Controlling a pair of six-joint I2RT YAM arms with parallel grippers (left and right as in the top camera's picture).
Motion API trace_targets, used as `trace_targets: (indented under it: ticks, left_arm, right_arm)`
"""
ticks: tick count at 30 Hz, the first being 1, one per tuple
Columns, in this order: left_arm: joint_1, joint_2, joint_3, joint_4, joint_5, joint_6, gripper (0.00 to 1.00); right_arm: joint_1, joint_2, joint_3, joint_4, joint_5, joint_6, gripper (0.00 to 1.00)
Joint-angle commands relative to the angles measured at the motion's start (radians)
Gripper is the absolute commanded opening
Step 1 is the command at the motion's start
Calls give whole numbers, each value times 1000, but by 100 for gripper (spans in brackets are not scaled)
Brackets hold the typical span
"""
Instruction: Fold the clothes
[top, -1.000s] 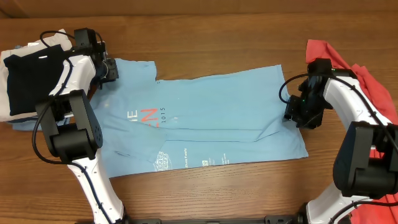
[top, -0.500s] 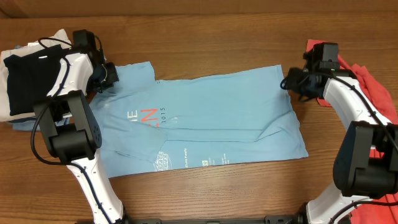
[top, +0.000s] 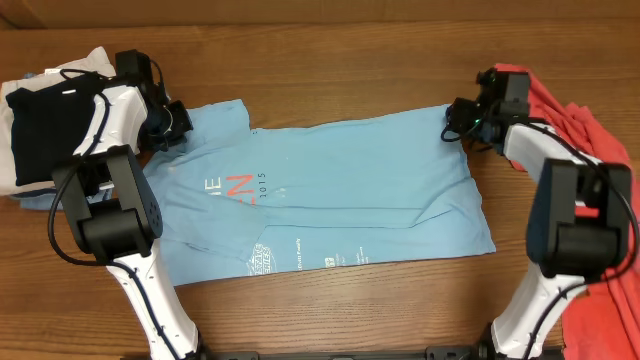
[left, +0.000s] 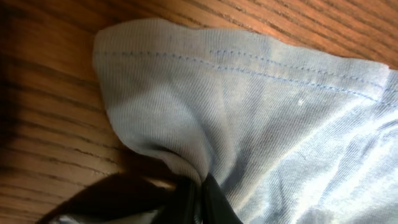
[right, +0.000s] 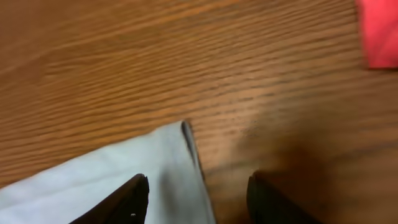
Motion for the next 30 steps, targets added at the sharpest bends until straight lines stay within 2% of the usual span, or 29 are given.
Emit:
trace_targets:
  ticks: [1, 10, 14, 18, 21, 24, 30]
  left_arm:
    - [-1, -3, 4, -17, 26, -31, 5]
    - [-1, -3, 4, -26, 26, -33, 6]
    - [-1, -3, 4, -26, 26, -35, 6]
    - [-1, -3, 4, -26, 26, -36, 6]
    - [-1, -3, 4, -26, 26, -37, 6]
    - [-1, -3, 4, -26, 26, -37, 6]
    - [-1, -3, 4, -26, 26, -36, 4]
  right_arm:
    - [2, 56, 0, 74, -59, -29, 58]
    - [20, 114, 0, 121, -64, -32, 57]
    - [24, 124, 0, 116, -65, -31, 43]
    - [35, 124, 0, 117, -59, -31, 37]
    - [37, 124, 0, 117, -38, -27, 18]
    - [37, 124, 0, 115, -38, -27, 4]
    - [37, 123, 3, 88, -38, -27, 4]
